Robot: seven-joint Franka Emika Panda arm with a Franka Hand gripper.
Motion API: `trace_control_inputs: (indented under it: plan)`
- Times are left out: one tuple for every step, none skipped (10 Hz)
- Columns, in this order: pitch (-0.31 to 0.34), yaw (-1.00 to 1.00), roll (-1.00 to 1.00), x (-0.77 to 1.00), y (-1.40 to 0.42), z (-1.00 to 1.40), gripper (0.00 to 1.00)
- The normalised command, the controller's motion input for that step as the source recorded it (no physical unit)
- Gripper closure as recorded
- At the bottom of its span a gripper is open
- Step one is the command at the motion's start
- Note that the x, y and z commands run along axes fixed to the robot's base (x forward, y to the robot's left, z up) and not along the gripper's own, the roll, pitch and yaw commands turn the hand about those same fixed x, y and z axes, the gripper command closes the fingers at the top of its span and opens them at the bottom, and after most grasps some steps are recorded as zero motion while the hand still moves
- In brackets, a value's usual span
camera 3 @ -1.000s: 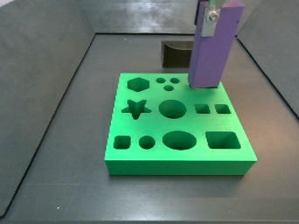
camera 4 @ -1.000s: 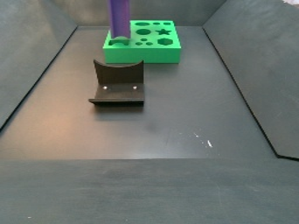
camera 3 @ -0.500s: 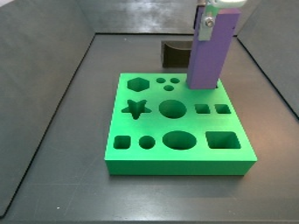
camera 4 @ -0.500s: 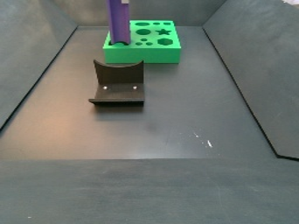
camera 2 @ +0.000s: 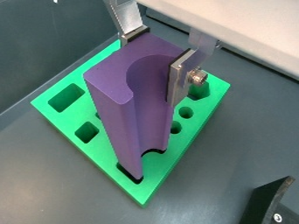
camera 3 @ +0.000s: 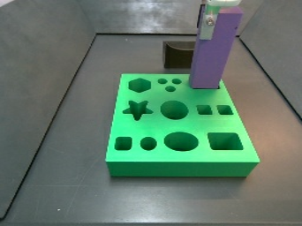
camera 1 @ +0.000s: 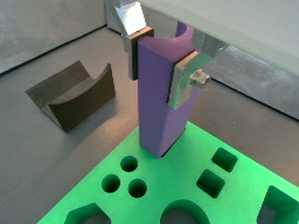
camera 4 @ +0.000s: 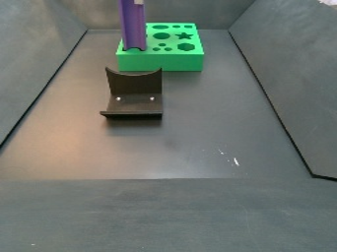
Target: Insert the arch object.
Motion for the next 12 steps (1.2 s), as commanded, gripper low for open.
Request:
trace_control_inputs:
  plan:
    - [0.0,0.06,0.0,0.27,0.0,-0.28,1.0]
    - [0.031,0.0,0.0,0.4,0.0,-0.3,1.0]
    - [0.0,0.0,0.0,0.17,0.0,-0.3,1.0]
    - [-0.027,0.0,0.0,0.0,0.0,-0.34,1.0]
    - [-0.053,0.0,0.0,-0.13,0.0,-0.36,1.0]
    - [-0.031,0.0,0.0,-0.11,0.0,-0.28,1.0]
    - [-0.011,0.0,0.02,-0.03,0.0,-0.29,1.0]
    - [-0.007,0.0,0.01,-0.03,0.0,-0.29,1.0]
    - [-0.014,0.0,0.0,0.0,0.0,-0.26,1.0]
    - [-0.014,0.0,0.0,0.0,0.0,-0.29,1.0]
    - [0.0,0.0,-0.01,0.0,0.0,-0.04,1.0]
    - [0.0,0.0,0.0,0.0,0.0,0.0,1.0]
